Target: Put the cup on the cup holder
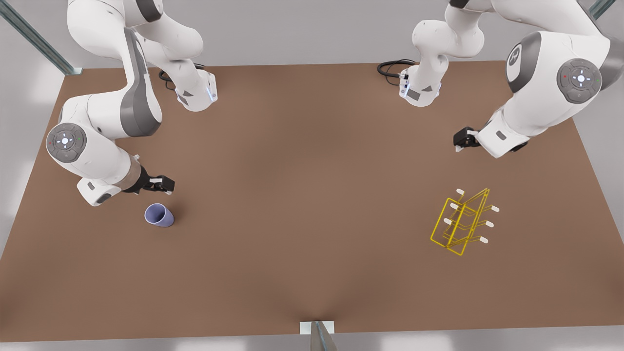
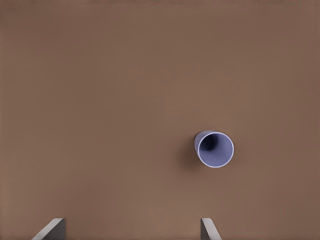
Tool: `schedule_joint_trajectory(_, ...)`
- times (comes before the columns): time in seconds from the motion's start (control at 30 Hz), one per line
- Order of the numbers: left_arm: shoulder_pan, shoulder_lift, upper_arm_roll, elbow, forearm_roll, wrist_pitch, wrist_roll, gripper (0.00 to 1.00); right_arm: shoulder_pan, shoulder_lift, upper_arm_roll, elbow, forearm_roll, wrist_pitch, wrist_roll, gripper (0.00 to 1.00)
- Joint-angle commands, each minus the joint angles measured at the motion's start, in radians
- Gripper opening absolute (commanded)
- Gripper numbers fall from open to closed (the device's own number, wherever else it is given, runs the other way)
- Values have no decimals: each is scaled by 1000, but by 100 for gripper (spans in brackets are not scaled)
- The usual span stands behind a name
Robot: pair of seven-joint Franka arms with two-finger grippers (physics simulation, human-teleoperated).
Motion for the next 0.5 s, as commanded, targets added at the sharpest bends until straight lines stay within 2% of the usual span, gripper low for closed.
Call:
schedule_joint_trajectory(0.0, 0, 0, 0, 0, 1, 23, 24, 100, 0, -1, 0, 2, 1, 8, 0, 100)
schedule_joint_trajectory(0.13, 0, 0, 0, 0, 1, 25, 24, 100, 25, 28, 6, -13, -5, -20, 14, 100)
schedule_joint_trajectory(0.17, 0, 0, 0, 0, 1, 23, 24, 100, 28, 37, 6, -72, -12, 2, 14, 100)
schedule_joint_trajectory(0.2, 0, 0, 0, 0, 1, 23, 24, 100, 26, 31, 6, -155, -13, 61, 11, 100)
schedule_joint_trajectory(0.27, 0, 0, 0, 0, 1, 22, 23, 100, 12, -13, 6, -393, -13, 298, -7, 100)
schedule_joint_trajectory(0.47, 0, 0, 0, 0, 1, 17, 23, 100, -80, -79, 8, -696, -9, 625, -109, 100)
